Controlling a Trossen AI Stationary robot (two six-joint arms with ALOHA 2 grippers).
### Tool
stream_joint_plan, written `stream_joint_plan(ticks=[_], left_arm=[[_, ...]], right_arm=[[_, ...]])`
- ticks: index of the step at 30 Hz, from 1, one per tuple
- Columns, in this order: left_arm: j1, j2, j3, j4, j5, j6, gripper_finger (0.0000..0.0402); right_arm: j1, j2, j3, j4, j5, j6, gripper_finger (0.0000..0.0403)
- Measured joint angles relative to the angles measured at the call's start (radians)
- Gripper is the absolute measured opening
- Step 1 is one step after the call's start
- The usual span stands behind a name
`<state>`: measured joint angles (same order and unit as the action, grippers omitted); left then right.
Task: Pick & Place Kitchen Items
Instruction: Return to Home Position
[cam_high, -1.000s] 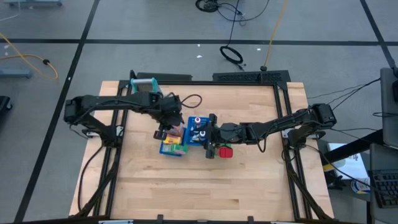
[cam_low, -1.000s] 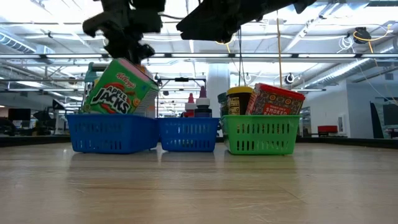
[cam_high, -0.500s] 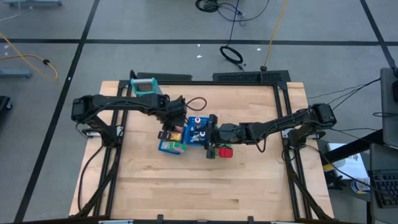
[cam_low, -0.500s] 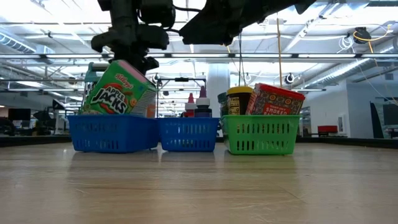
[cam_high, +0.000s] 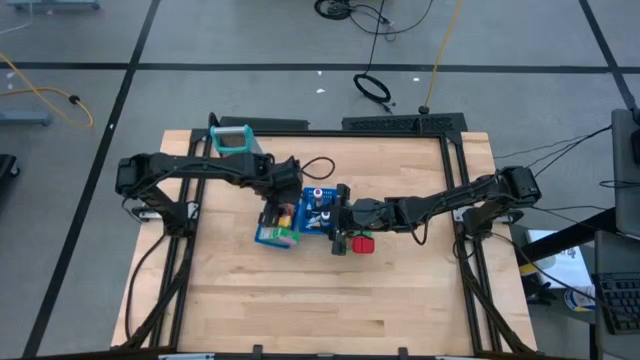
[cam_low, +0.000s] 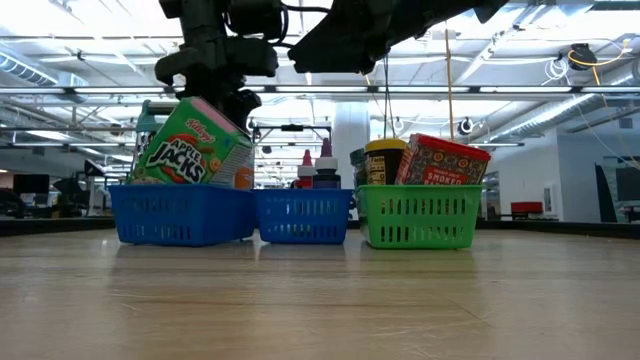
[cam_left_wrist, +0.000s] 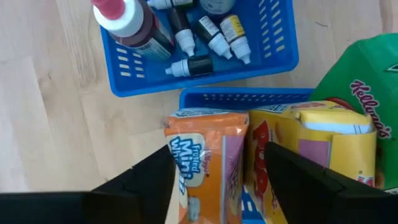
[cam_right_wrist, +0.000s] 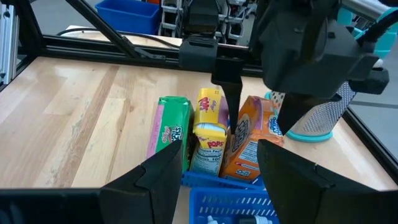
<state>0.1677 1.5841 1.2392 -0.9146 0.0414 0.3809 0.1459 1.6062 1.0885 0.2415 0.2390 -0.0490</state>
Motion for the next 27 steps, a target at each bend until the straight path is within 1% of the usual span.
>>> stream_joint_plan(ticks=[5,12,18,21,24,27], left_arm=[[-0.006,0.000,0.000,-0.020,0.000,-0.027,0.0263],[-0.016,-0.040,0.000,-0.060,0.003,-0.096,0.0267],[-0.047,-0.153,0.000,-0.068,0.021,-0.113,0.0267],[-0.059,-0.220,0.000,-0.071,0.078,-0.126,0.0267],[-0.067,-0.292,0.000,-0.067,0.157,-0.138,0.0267],[-0.080,-0.370,0.000,-0.067,0.162,-0.156,0.0267]], right_arm=[[0.000,0.000,0.000,0.000,0.000,0.000,0.0199],[-0.003,0.000,0.000,0.000,0.000,-0.001,0.0199],[-0.015,-0.010,0.000,-0.035,0.000,-0.014,0.0199],[-0.016,-0.049,0.001,-0.071,0.000,-0.016,0.0199],[-0.016,-0.114,-0.001,-0.153,0.000,-0.015,0.0199],[-0.016,-0.184,-0.010,-0.194,0.000,0.002,0.0199]])
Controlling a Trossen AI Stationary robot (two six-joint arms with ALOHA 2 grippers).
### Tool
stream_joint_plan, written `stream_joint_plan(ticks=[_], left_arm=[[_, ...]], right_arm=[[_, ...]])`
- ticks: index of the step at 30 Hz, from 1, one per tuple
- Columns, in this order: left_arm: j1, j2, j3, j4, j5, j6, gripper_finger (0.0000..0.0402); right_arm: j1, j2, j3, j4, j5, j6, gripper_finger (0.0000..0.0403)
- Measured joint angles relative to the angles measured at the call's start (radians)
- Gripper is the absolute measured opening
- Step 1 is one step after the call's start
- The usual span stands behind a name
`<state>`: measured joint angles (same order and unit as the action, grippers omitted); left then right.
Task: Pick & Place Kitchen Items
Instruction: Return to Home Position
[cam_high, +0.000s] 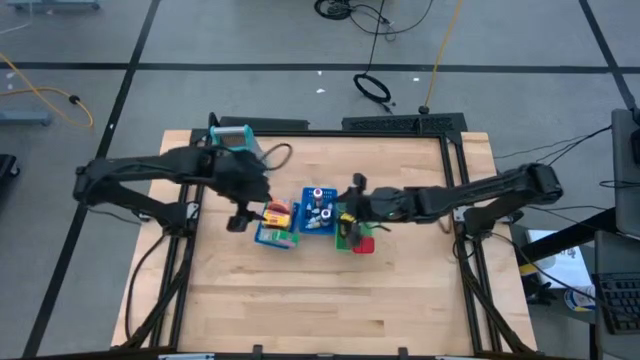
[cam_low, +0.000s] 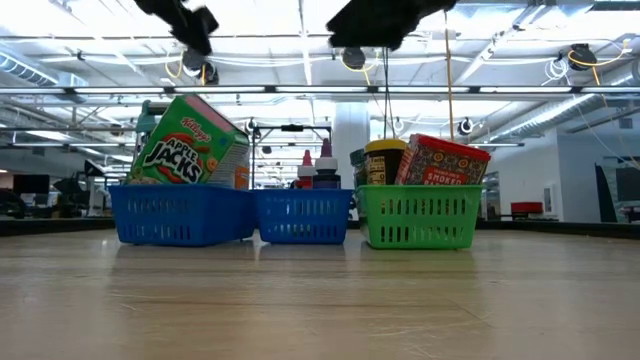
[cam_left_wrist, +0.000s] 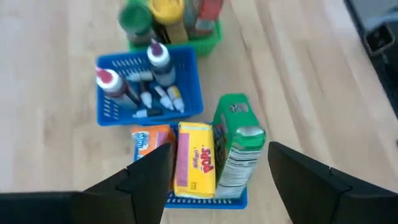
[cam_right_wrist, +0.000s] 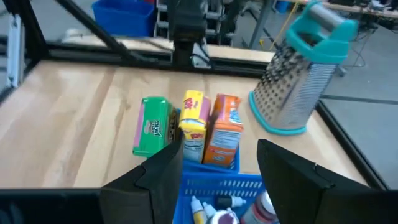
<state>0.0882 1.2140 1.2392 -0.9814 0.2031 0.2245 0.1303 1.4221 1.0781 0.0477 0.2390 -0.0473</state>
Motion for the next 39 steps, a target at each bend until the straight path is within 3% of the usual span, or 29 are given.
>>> stream_joint_plan(ticks=[10,15,23,30,39], left_arm=[[-0.050,-0.276,-0.125,0.105,-0.129,-0.131,0.0266],[-0.082,-0.415,-0.263,0.256,-0.142,-0.208,0.0267],[-0.148,-0.606,-0.546,0.484,-0.285,-0.334,0.0266],[-0.200,-0.697,-0.776,0.713,-0.337,-0.372,0.0267],[-0.249,-0.819,-0.987,0.909,-0.389,-0.383,0.0267]], right_arm=[[0.002,-0.381,-0.326,0.074,-0.001,0.109,0.0199],[0.002,-0.604,-0.484,0.112,0.001,0.139,0.0199],[0.002,-0.902,-0.680,0.113,0.007,0.172,0.0199],[0.002,-1.096,-0.844,0.145,0.023,0.193,0.0199],[0.002,-1.255,-0.981,0.159,0.022,0.217,0.0199]])
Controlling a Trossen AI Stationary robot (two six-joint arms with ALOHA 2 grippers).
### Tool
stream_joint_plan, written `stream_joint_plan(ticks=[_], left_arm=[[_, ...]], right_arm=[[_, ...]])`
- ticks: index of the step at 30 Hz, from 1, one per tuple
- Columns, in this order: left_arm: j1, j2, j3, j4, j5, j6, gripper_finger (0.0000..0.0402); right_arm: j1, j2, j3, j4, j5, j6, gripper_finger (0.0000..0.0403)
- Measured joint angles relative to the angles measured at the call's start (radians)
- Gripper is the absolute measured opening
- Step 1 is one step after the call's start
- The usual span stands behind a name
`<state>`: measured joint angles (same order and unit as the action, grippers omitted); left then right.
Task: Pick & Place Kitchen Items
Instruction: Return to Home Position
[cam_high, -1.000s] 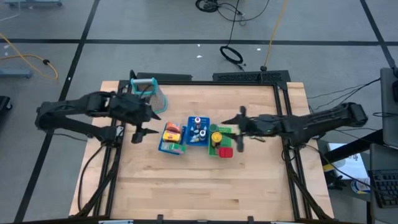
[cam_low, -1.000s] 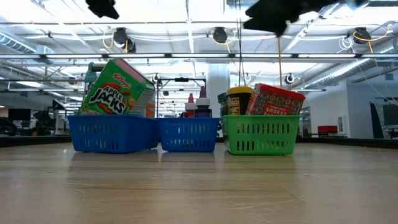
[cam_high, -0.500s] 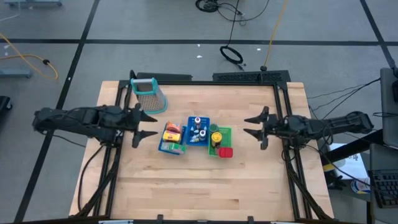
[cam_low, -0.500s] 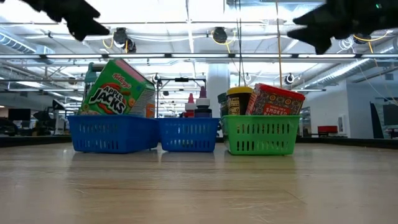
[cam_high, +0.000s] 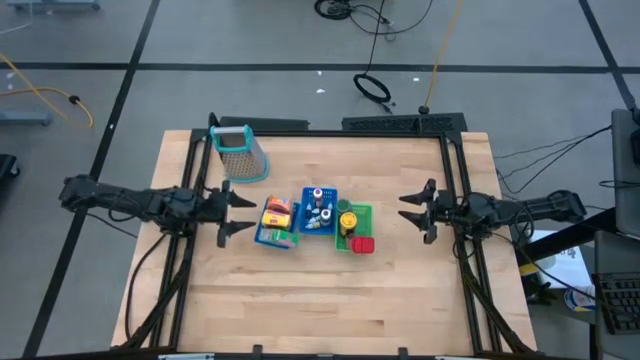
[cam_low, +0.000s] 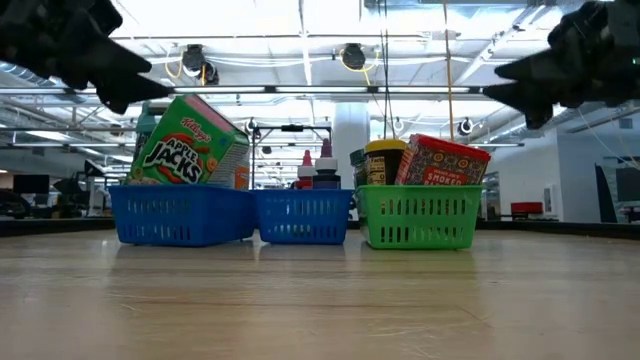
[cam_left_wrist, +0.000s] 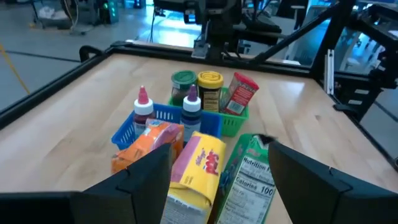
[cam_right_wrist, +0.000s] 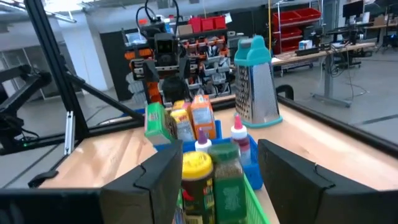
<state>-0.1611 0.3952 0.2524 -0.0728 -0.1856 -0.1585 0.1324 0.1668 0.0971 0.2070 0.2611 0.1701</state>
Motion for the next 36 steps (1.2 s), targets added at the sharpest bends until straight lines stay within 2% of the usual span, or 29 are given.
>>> stream_joint_plan(ticks=[3,5,7,9,10,12,18,36], left_arm=[[-0.004,-0.035,-0.059,0.028,-0.013,0.009,0.0267],[-0.004,-0.056,-0.107,0.053,-0.058,-0.008,0.0267],[-0.004,-0.076,-0.167,0.119,-0.106,-0.023,0.0267],[-0.003,-0.088,-0.234,0.231,-0.110,-0.018,0.0267],[-0.005,-0.091,-0.243,0.238,-0.112,-0.017,0.0267],[-0.005,-0.088,-0.244,0.220,-0.116,-0.039,0.0267],[-0.004,-0.082,-0.243,0.211,-0.211,-0.026,0.0267],[-0.004,-0.081,-0.243,0.204,-0.213,-0.020,0.0267]], right_arm=[[0.000,-0.022,-0.044,-0.001,-0.002,-0.004,0.0199],[0.000,-0.027,-0.079,0.003,0.000,-0.018,0.0199],[0.000,-0.025,-0.078,-0.048,0.001,-0.029,0.0199],[0.000,-0.022,-0.078,-0.057,-0.001,-0.049,0.0199],[0.000,-0.025,-0.079,-0.052,-0.006,-0.059,0.0199],[0.000,-0.029,-0.079,-0.040,-0.027,-0.068,0.0199],[0.000,-0.027,-0.081,-0.054,-0.029,-0.081,0.0199],[0.000,-0.027,-0.082,-0.054,-0.028,-0.078,0.0199]])
